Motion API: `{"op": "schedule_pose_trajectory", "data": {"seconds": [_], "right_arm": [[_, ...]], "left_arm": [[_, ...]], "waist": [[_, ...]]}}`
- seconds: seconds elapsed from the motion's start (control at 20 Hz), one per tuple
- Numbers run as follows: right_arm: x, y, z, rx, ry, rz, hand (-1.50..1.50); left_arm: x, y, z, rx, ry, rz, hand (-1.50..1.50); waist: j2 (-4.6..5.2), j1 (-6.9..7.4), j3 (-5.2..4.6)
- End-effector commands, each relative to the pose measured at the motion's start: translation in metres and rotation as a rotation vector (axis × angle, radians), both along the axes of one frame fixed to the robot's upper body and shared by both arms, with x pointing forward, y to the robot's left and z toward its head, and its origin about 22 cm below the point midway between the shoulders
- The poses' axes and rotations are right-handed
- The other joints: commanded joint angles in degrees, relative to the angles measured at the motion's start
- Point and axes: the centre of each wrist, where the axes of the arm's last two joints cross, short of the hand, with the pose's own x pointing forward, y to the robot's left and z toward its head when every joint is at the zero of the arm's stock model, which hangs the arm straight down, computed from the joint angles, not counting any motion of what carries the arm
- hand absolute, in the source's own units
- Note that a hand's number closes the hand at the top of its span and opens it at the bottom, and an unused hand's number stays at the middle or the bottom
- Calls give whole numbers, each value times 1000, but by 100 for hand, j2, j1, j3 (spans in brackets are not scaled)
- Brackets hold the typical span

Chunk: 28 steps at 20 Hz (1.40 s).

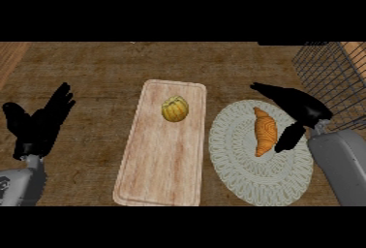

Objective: Pick the croissant from the placemat and place it in the basket

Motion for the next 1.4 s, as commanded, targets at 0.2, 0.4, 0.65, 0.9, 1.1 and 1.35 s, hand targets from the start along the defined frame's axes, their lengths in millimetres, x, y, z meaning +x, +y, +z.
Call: {"op": "schedule_pose_trajectory", "data": {"seconds": [0.2, 0.4, 0.65, 0.9, 1.1, 1.35], "right_arm": [[-6, -10, 3, 78, 42, 54, -150], [-24, -6, -22, 66, 47, 75, -150], [-26, -23, -12, -24, 21, 45, -150], [-19, 11, -48, -51, 6, 30, -150], [-12, 7, -53, -71, -8, 53, -150], [-23, 10, -60, -171, 4, 134, 150]], "left_arm": [[6, 7, 7, -1, 6, -5, 0], [14, -8, 15, -9, 10, -14, 0], [11, -3, 19, 14, -9, 8, 0], [9, -8, -7, 12, -4, 26, 0], [2, 2, 1, -5, 1, -4, 0], [-5, 0, 14, 0, 1, 3, 0]], "waist": [[-5, -13, -1], [-3, -18, -1], [-4, -17, -1], [4, -3, -1], [1, 10, 0], [-6, 7, 0]]}}
